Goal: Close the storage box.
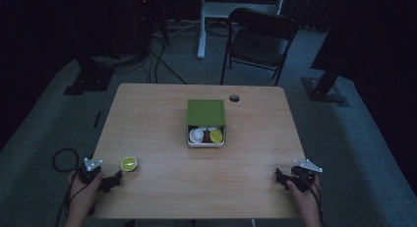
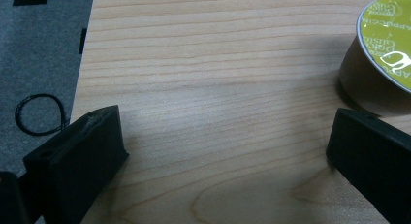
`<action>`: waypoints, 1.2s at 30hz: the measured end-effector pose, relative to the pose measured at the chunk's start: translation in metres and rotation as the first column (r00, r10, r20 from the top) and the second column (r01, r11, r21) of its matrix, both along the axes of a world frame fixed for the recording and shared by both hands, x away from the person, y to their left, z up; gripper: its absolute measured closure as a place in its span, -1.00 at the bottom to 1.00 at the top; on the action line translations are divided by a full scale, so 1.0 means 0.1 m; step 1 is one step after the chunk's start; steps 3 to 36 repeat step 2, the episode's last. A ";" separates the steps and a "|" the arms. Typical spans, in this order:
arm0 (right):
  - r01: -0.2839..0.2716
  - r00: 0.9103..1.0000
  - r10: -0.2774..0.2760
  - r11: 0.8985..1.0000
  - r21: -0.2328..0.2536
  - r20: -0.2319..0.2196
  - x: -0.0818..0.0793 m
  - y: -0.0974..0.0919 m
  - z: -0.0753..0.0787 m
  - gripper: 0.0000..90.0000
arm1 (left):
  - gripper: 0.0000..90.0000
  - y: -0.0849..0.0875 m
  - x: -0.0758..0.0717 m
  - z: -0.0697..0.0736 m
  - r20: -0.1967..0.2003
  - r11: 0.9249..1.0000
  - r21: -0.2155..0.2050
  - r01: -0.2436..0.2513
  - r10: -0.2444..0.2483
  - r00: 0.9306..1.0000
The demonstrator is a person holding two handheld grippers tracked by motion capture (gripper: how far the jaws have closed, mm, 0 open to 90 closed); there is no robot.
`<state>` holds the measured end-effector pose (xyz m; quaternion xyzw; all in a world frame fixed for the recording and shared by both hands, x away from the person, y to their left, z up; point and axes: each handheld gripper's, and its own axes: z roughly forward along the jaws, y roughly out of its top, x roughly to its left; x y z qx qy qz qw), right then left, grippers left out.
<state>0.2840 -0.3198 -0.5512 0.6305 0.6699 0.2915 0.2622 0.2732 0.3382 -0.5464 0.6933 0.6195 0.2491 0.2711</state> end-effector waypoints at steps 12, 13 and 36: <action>-0.001 1.000 0.001 1.000 0.000 0.000 0.00 0.00 0.00 -0.76 | -1.00 0.00 0.00 0.00 0.000 1.000 0.000 0.000 0.000 1.000; -0.001 1.000 0.001 1.000 0.000 0.000 0.00 0.00 0.00 -0.76 | -1.00 0.00 0.00 0.00 0.000 1.000 0.000 0.000 0.000 1.000; -0.001 1.000 0.001 1.000 0.000 0.000 0.00 0.00 0.00 -0.76 | -1.00 0.00 0.00 0.00 0.000 1.000 0.000 0.000 0.000 1.000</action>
